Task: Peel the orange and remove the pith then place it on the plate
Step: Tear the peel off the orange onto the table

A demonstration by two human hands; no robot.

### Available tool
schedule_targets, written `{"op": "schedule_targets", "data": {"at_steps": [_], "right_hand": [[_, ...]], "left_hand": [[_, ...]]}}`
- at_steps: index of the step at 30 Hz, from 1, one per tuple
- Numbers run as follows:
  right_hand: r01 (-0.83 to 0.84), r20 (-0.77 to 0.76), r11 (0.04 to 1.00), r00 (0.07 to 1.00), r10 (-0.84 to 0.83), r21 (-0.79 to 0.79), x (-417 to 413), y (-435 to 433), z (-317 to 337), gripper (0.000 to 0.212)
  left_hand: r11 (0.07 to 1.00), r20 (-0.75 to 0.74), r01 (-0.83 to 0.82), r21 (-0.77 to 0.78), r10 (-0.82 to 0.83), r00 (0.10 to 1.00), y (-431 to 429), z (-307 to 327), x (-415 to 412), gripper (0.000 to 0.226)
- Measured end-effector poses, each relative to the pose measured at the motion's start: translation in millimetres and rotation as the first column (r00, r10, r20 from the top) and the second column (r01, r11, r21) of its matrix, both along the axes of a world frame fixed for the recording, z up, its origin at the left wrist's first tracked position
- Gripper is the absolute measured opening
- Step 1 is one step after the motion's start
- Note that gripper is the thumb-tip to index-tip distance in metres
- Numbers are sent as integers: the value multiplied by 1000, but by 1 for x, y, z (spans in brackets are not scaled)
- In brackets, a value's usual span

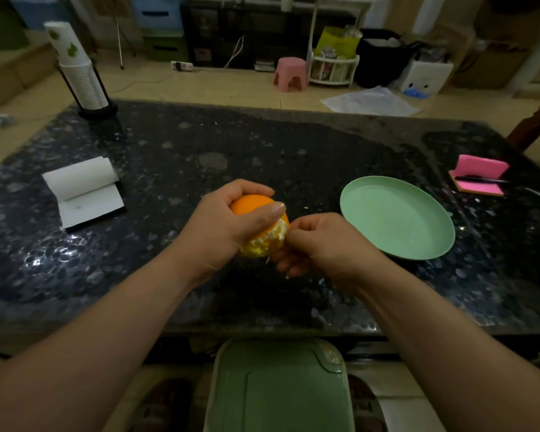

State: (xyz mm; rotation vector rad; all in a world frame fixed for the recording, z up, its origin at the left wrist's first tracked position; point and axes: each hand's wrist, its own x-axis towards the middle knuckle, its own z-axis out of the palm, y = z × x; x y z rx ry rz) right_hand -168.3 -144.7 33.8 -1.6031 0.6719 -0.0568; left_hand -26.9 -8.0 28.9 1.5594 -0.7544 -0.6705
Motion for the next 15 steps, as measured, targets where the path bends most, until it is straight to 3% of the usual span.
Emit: {"op": "schedule_targets", "data": {"at_steps": [6, 11, 13, 15], "right_hand": [[57, 54, 998, 997, -56, -7, 3, -1, -3, 16], [141, 58, 987, 988, -146, 70, 3, -14, -14, 20], [132, -2, 990, 991, -132, -55, 7, -18, -21, 21], [107, -38, 940, 991, -126, -324, 16, -21, -32, 21]], "left_hand": [[993, -335, -62, -101, 25, 942, -5, -3, 0, 39], [978, -699, -142, -152, -4, 715, -3, 5, 13, 44], [978, -731, -161, -133, 13, 683, -2, 2, 17, 44], [980, -751, -174, -93, 46, 659, -2, -3, 18, 51]]}}
